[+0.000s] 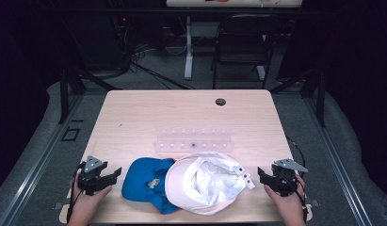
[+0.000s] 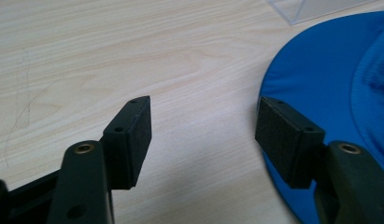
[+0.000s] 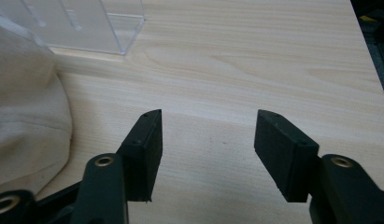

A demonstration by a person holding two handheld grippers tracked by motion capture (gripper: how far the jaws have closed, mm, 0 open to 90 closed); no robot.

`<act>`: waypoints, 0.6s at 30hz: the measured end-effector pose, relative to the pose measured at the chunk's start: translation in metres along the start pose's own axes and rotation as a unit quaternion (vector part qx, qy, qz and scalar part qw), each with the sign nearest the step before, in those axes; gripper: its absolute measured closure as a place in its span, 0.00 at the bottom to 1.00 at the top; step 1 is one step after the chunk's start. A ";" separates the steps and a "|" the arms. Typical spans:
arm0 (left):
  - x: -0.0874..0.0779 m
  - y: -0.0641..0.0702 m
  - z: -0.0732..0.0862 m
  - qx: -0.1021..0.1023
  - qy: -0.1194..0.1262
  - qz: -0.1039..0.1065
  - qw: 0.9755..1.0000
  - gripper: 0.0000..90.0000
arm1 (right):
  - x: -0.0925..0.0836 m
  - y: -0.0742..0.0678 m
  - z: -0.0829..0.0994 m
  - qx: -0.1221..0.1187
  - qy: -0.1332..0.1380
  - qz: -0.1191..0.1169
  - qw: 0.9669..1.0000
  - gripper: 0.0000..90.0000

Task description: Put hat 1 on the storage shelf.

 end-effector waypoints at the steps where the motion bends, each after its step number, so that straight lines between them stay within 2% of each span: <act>1: 0.000 0.000 0.000 0.000 0.000 0.000 1.000 0.44 | -0.002 0.000 -0.001 0.001 0.003 -0.002 1.000 0.48; 7: -0.007 0.005 -0.004 -0.002 0.019 0.002 1.000 0.46 | -0.009 -0.004 -0.003 0.001 0.016 -0.010 1.000 0.50; 10: -0.008 0.005 -0.003 -0.002 0.018 0.003 1.000 0.46 | -0.011 -0.008 -0.004 -0.001 0.018 -0.014 1.000 0.52; 16: -0.012 0.007 -0.003 -0.002 0.027 0.004 1.000 0.47 | -0.011 -0.019 0.001 0.005 -0.011 -0.045 0.999 0.54; 18: -0.013 0.010 -0.004 -0.002 0.030 0.017 0.999 0.49 | -0.011 -0.024 0.001 -0.003 -0.012 -0.050 0.999 0.56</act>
Point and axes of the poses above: each handheld gripper's, and its own axes: x roughly forward along the jaws, z roughly out of its underside, y roughly to its right, the point moved 9 cm from there along x, roughly forward along the jaws, and after that the axes turned 15 degrees about -y, right-handed, at the moved point
